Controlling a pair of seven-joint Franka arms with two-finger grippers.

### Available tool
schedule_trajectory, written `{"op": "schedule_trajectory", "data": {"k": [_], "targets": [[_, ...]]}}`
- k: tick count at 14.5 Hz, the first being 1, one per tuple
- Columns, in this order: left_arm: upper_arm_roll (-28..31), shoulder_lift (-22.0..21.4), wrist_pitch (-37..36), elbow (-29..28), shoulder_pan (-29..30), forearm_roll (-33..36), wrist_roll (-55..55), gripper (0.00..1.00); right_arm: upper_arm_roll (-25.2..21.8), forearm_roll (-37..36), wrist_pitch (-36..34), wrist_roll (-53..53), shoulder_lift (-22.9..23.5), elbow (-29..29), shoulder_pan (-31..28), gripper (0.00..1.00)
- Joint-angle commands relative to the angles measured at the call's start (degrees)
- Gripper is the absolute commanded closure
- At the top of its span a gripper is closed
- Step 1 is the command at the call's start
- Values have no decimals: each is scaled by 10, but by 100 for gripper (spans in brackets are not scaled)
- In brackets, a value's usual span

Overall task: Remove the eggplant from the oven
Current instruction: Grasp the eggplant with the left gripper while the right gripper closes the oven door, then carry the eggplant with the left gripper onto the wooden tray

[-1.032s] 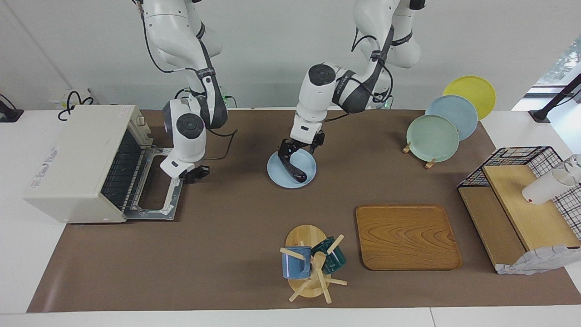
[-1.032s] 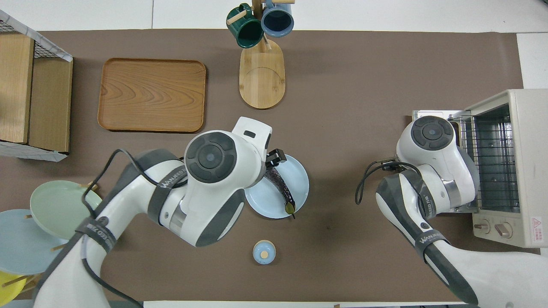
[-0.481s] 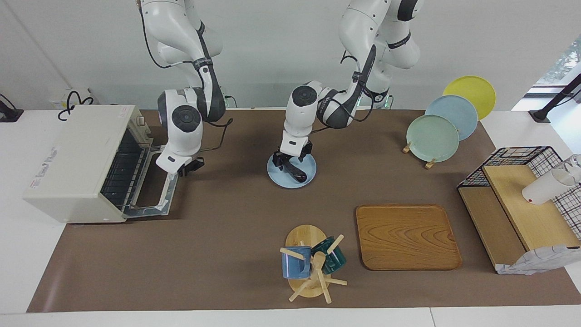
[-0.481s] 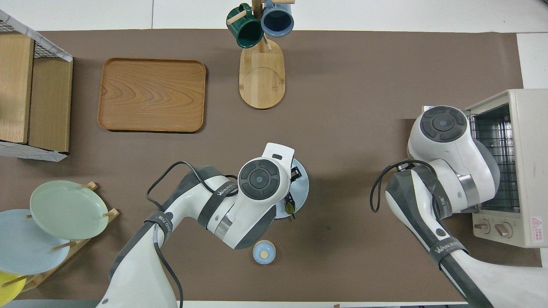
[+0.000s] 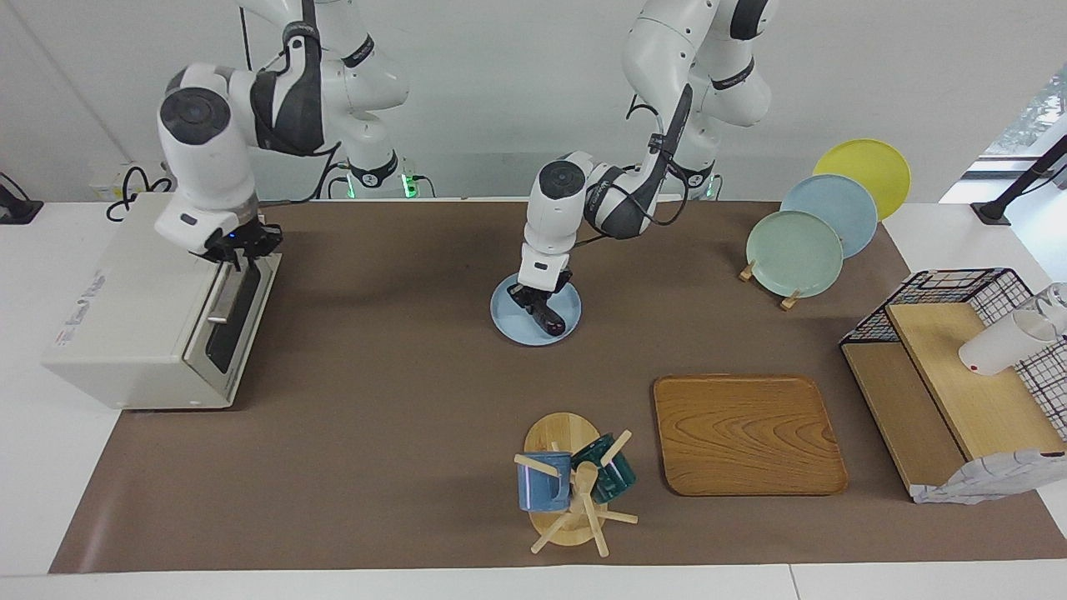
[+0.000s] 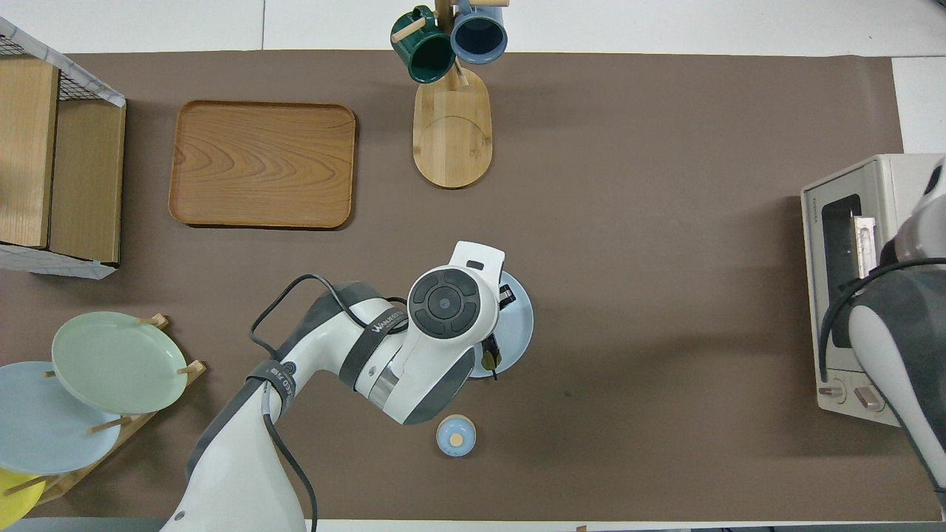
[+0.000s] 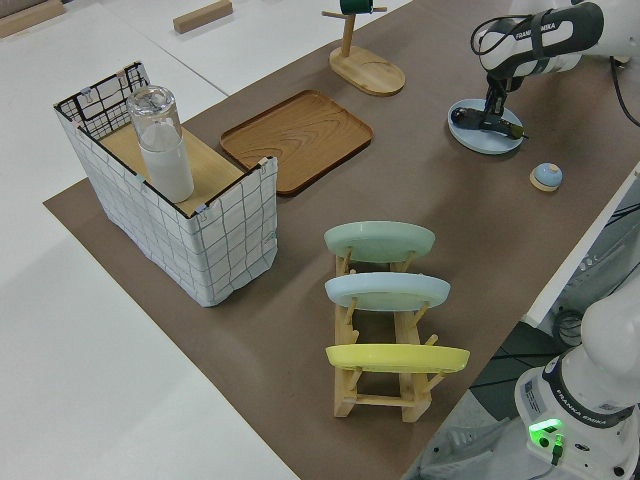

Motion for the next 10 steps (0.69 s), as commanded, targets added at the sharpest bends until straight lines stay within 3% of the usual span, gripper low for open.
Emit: {"op": "schedule_trajectory", "data": {"k": [1, 3, 6, 7, 10], "targets": [[1, -30, -89, 52, 49, 4, 59, 100, 9, 31, -90, -8, 1, 100, 5, 65], [1, -36, -155, 103, 101, 4, 145, 100, 5, 77, -144, -4, 6, 165, -5, 32], [0, -13, -229, 190, 202, 10, 318, 100, 3, 99, -189, -8, 36, 250, -24, 0], [0, -5, -228, 201, 232, 10, 370, 100, 3, 120, -194, -4, 52, 277, -33, 0], [0, 12, -204, 201, 315, 11, 507, 100, 7, 125, -198, 4, 55, 282, -29, 0]]}}
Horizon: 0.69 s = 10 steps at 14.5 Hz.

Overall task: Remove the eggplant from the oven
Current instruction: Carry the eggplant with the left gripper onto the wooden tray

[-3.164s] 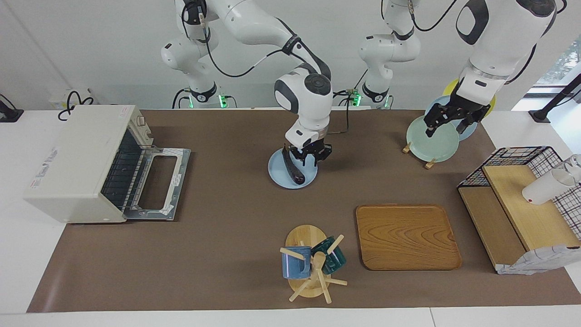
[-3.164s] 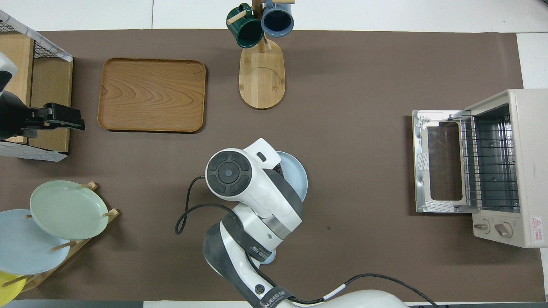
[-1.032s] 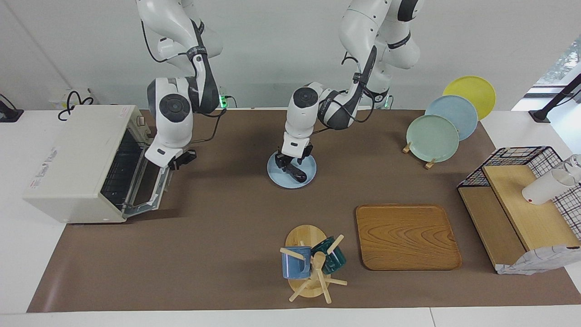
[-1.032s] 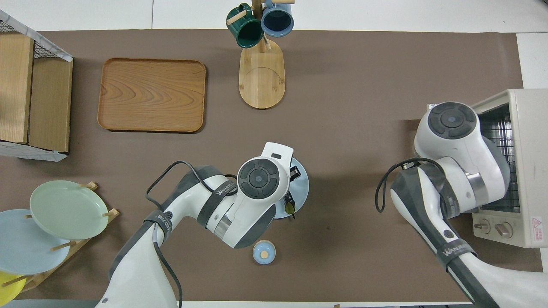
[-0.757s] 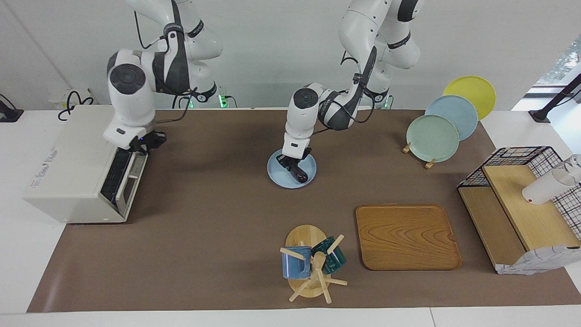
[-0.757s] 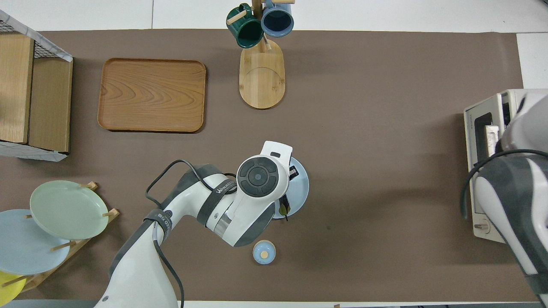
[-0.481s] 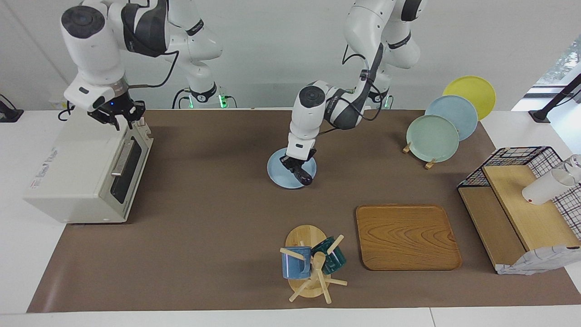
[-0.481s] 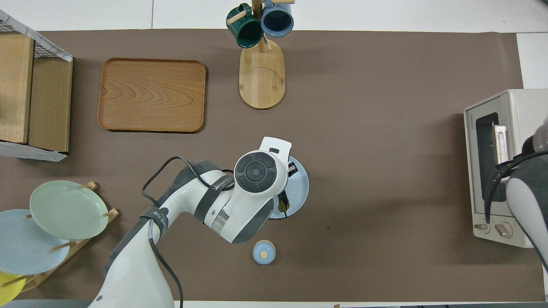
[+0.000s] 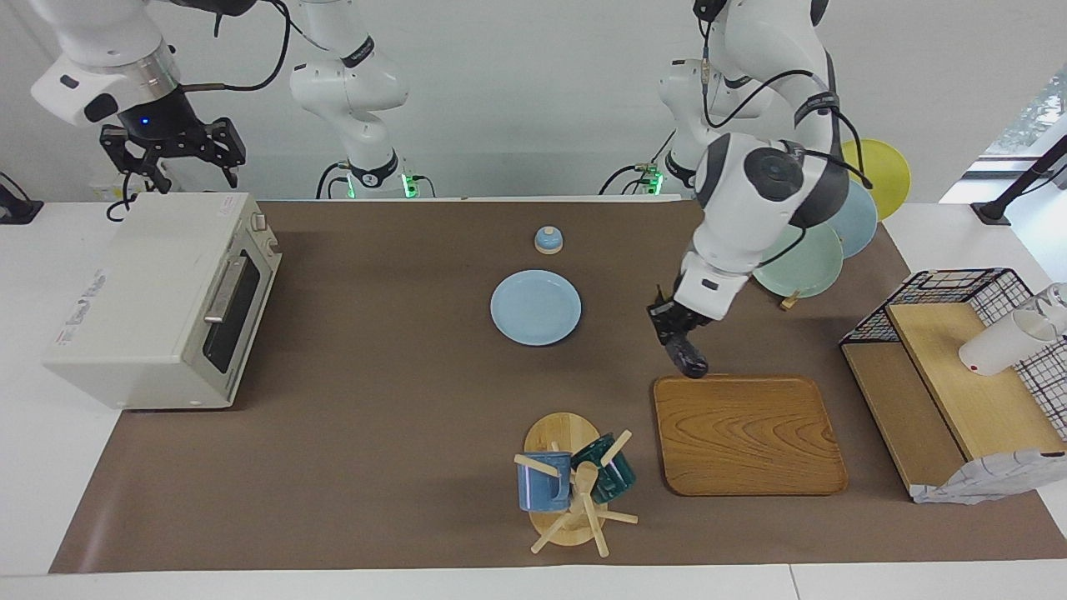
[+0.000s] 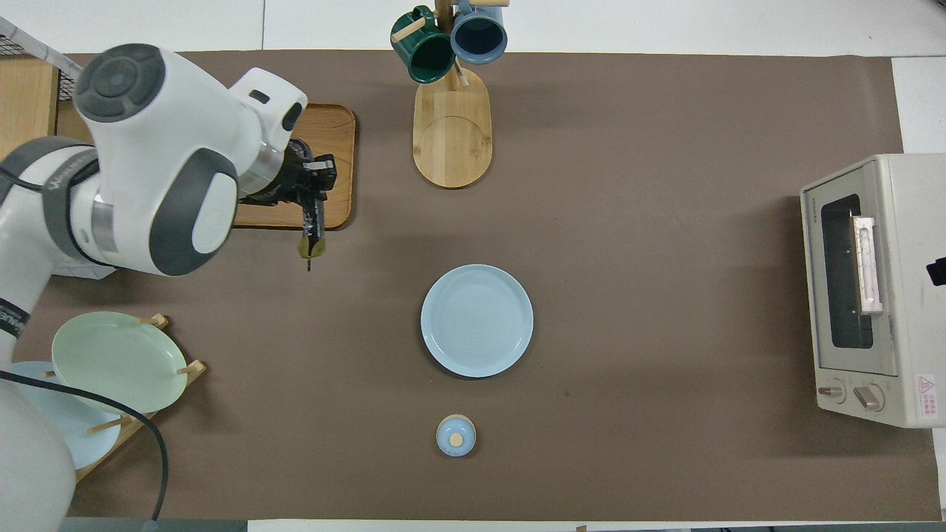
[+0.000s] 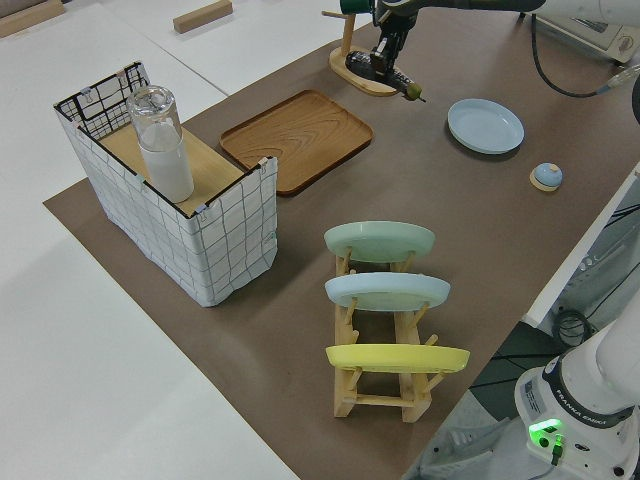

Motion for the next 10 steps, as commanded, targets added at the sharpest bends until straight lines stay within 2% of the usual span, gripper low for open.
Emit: {"op": "schedule_trajectory", "data": {"k": [1, 4, 5, 6, 8, 10], "targets": [[-8, 47, 27, 22, 50, 5, 91, 100, 6, 27, -18, 13, 20, 26, -8, 0], [-7, 128, 76, 75, 59, 6, 102, 100, 7, 41, -34, 27, 21, 27, 1, 0], [-7, 148, 87, 87, 69, 9, 107, 100, 7, 41, -60, 45, 29, 33, -1, 0], [-8, 154, 98, 88, 71, 21, 112, 100, 8, 45, -84, 54, 57, 51, 1, 0], [-8, 158, 119, 82, 71, 35, 115, 100, 5, 59, -76, 58, 51, 67, -3, 0], [-8, 158, 117, 80, 70, 35, 121, 100, 4, 33, -83, 57, 47, 63, 4, 0]]}}
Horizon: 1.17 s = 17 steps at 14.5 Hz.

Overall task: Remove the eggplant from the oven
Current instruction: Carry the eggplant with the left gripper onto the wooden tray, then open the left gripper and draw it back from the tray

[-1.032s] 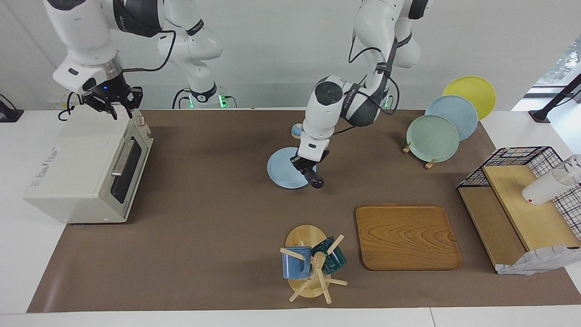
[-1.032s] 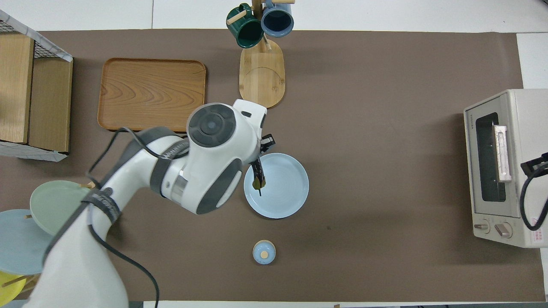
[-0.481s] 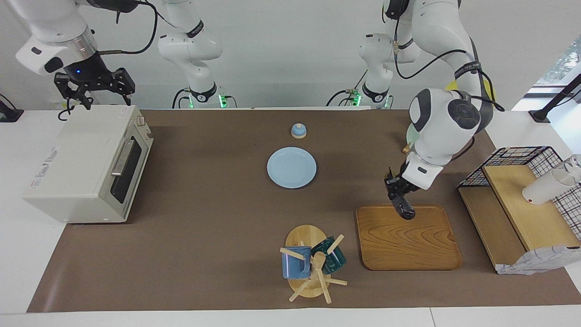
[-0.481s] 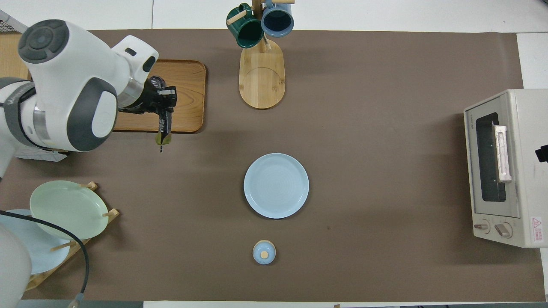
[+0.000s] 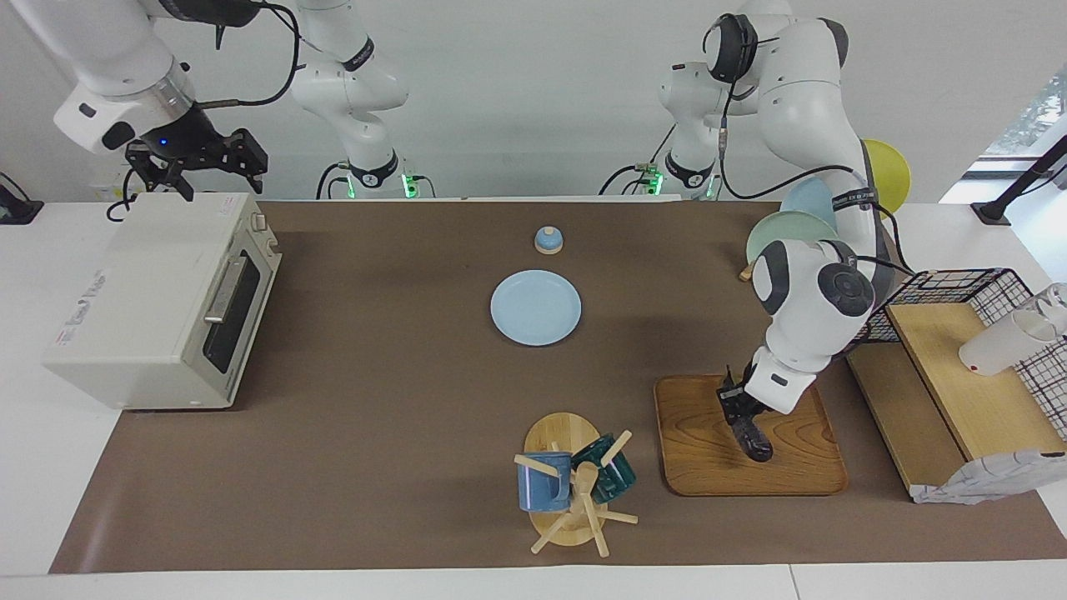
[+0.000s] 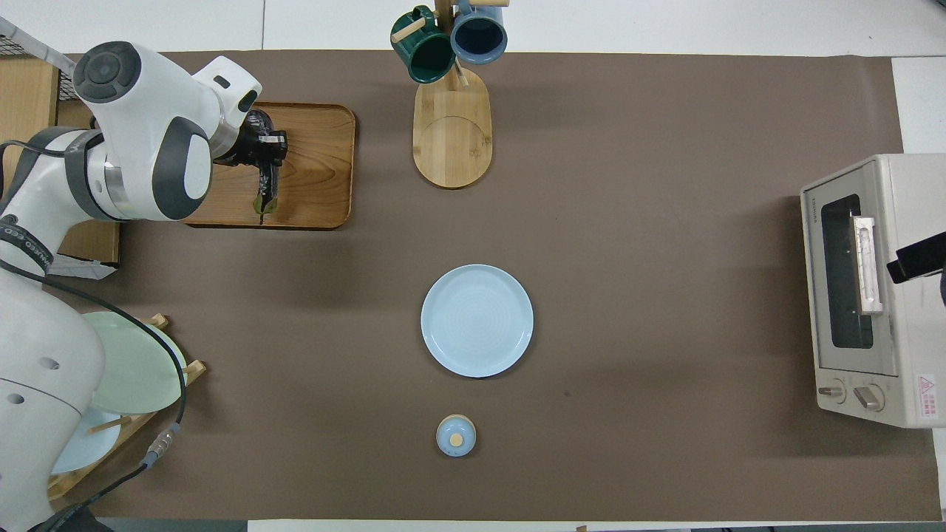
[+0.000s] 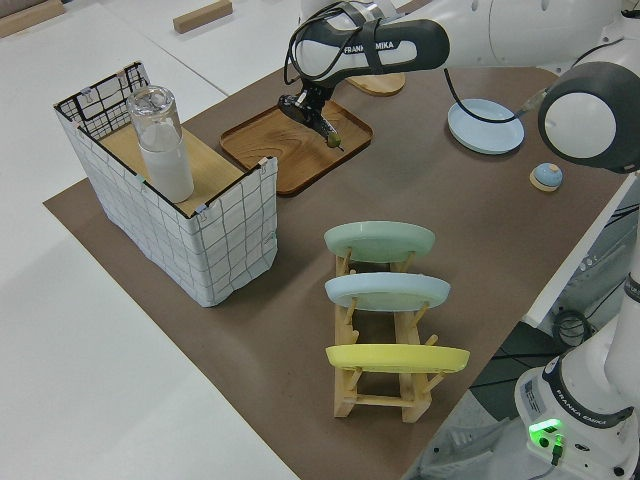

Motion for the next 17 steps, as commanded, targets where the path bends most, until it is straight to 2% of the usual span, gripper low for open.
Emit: {"op": "schedule_trajectory", "data": {"k": [1, 2, 3, 6, 8, 10, 15, 17], "targets": [[-6, 2, -2, 13, 6, 12, 11, 100, -2, -9, -24, 8, 3, 19, 2, 0], [-5, 1, -3, 13, 5, 12, 10, 79, -1, -2, -20, 11, -1, 16, 1, 0], [-6, 1, -5, 13, 6, 11, 10, 1, 1, -2, -12, 19, 2, 17, 3, 0], [-5, -10, -32, 17, 14, 5, 9, 0, -1, -8, -3, 58, 8, 16, 14, 0], [-4, -48, -64, 16, 26, 1, 8, 0, -1, -3, 3, 60, 8, 15, 17, 0], [-4, -91, -109, 15, 41, 1, 6, 0, -4, 1, 8, 70, 1, -4, 16, 0], [-2, -221, -257, 15, 55, 10, 3, 0, -2, 1, 8, 65, -1, -8, 14, 0], [-1, -267, -318, 13, 55, 10, 4, 0, -2, 1, 28, 66, -13, -34, 12, 0]]}}
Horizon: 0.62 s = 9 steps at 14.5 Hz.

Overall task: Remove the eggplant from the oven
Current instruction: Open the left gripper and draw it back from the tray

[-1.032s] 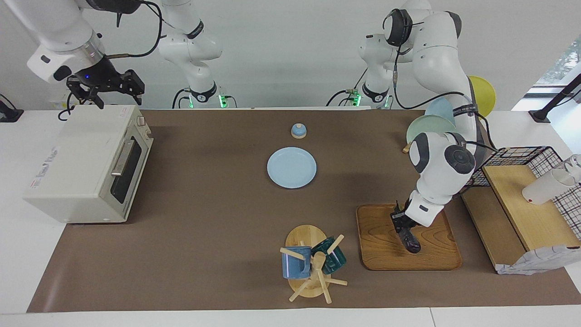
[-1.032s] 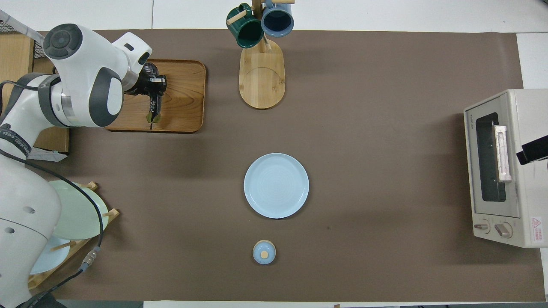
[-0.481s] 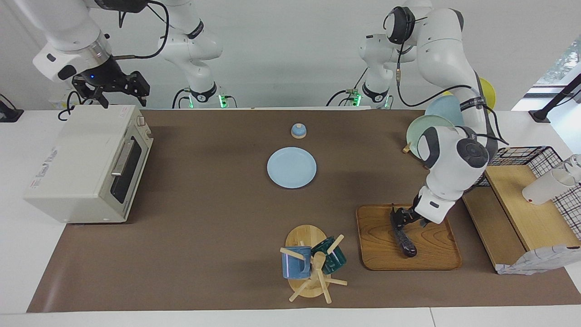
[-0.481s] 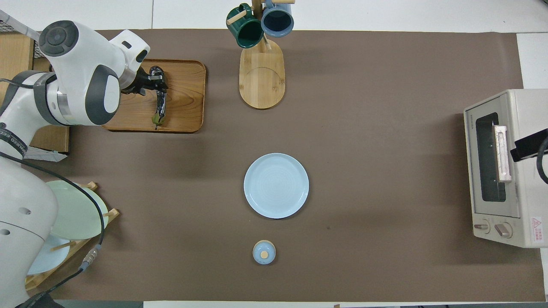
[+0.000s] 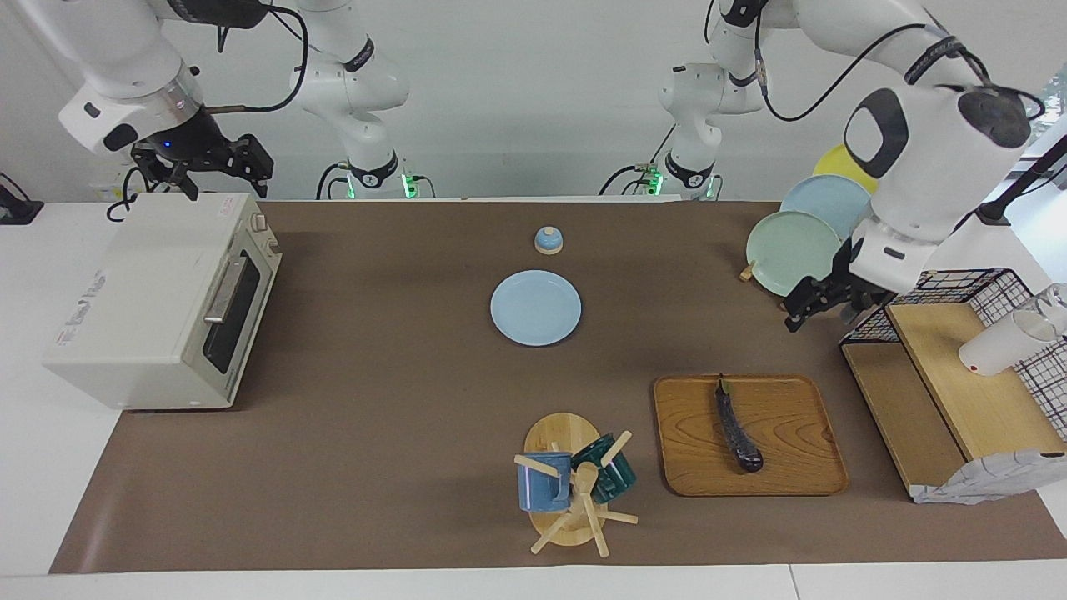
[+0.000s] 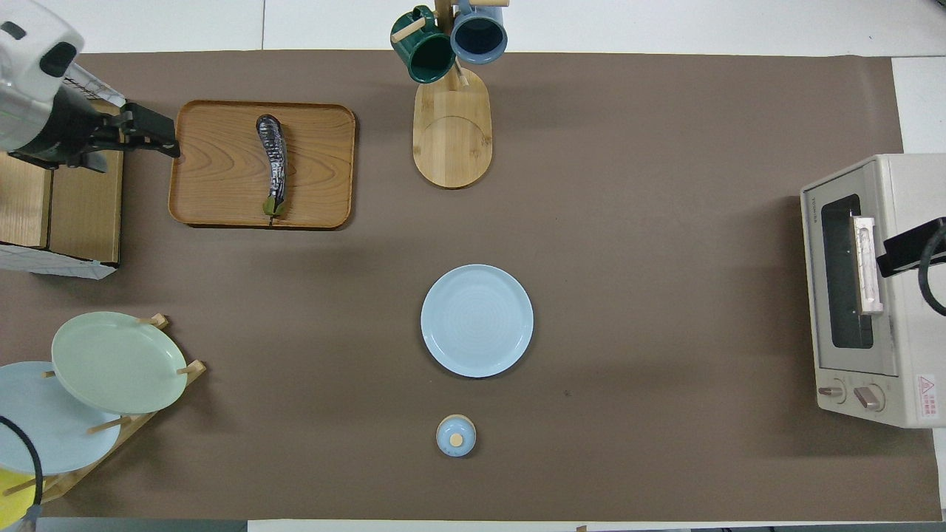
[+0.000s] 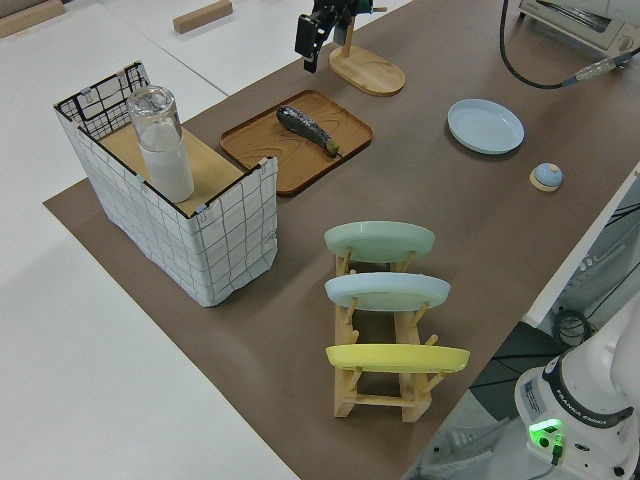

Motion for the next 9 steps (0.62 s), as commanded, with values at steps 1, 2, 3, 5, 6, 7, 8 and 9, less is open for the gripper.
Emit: {"op": "schedule_trajectory", "data": {"k": [1, 2, 3, 5, 6, 7, 8, 9], "targets": [[-4, -68, -71, -21, 3, 10, 0, 0, 0, 5, 51, 7, -23, -50, -3, 0], [-4, -94, -92, -36, 3, 15, 3, 0, -1, 10, 58, 9, -24, -51, -3, 0], [-4, -111, -108, -50, 3, 17, 5, 0, -1, 9, 56, 10, -24, -50, -2, 0], [-4, -137, -139, -76, 1, 17, 8, 0, -1, 9, 51, 8, -25, -53, -1, 0], [-4, -151, -141, -97, 0, 17, 8, 0, 0, 9, 51, 7, -25, -53, -1, 0], [-4, -163, -138, -121, -3, 17, 7, 0, -1, 10, 51, 8, -25, -53, -2, 0], [-5, -175, -133, -143, -4, 17, 7, 0, -1, 10, 51, 8, -25, -53, -2, 0], [-10, -184, -123, -158, 2, 17, 9, 0, -1, 9, 51, 8, -25, -53, -2, 0]]}}
